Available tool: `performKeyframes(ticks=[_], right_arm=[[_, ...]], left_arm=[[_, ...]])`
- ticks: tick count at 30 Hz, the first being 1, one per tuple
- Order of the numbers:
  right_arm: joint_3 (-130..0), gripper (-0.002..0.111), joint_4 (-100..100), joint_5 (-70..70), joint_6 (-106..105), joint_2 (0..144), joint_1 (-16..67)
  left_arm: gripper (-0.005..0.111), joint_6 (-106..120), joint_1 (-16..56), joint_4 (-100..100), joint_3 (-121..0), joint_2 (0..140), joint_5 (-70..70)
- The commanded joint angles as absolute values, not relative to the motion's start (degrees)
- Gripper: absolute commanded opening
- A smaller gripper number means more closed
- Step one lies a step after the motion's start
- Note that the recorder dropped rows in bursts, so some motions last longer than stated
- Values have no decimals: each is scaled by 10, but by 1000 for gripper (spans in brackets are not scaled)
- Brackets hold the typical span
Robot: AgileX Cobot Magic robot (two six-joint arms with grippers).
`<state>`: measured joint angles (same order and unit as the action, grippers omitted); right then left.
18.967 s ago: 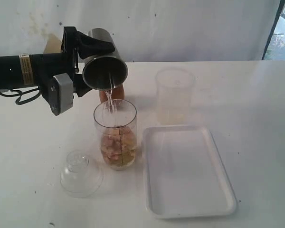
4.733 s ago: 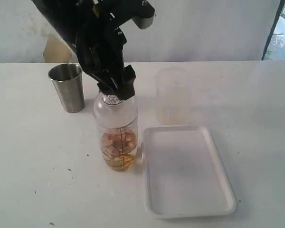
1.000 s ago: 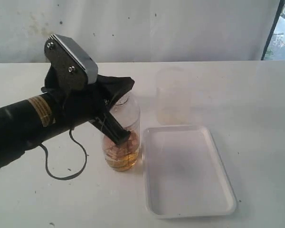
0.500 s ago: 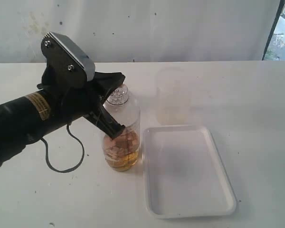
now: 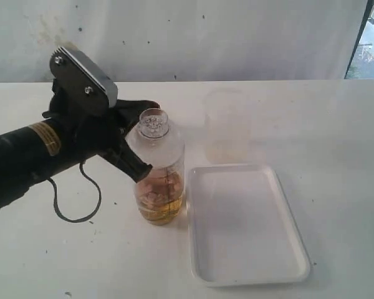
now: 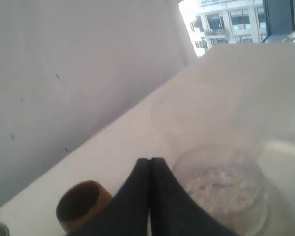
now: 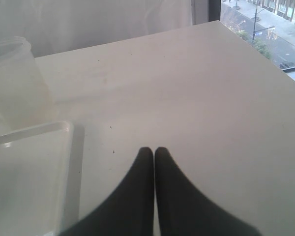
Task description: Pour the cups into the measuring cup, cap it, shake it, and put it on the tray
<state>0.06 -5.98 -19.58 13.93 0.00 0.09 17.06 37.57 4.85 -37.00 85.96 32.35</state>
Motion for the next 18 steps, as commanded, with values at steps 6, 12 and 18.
performKeyframes(ticks=[6,12,18], right_arm=[[0,0,-60,-193,138,0,1],[0,0,-60,-193,138,0,1],[0,0,-60,-193,138,0,1]], left_arm=[[0,167,373,52,-368,848,360],[0,182,362,17,-368,818,365],[0,94,360,156,-368,802,372]])
